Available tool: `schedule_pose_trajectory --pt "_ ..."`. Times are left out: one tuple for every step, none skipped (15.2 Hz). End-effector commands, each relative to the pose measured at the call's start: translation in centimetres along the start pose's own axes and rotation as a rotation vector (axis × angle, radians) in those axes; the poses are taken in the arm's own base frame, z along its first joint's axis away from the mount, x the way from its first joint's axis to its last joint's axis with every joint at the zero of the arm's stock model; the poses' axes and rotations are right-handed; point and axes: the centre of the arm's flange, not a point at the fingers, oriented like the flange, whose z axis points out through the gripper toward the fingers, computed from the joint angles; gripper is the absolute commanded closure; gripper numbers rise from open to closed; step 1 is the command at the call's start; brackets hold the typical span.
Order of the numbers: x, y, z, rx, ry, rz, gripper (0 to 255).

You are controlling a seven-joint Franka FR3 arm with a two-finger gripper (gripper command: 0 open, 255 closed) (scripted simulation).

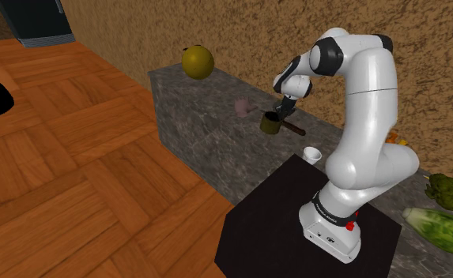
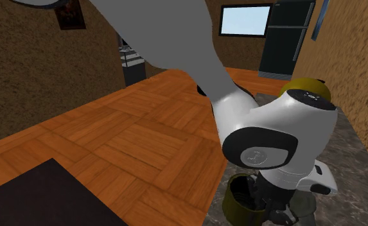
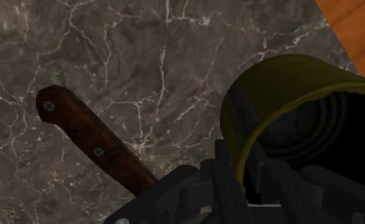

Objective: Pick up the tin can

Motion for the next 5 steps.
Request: schedule_pose_trajectory --pt "0.0 -0.1 -1.1 0.000 0.000 0.000 255" --pt "0.0 -0.1 -1.6 0.000 0.000 0.000 255" --pt "0.1 -0.1 -2.1 0.000 0.000 0.000 255" --pt "0.1 -0.1 -2.2 0.000 0.000 0.000 255" --pt "0.1 -0.1 -2.2 0.000 0.000 0.000 255"
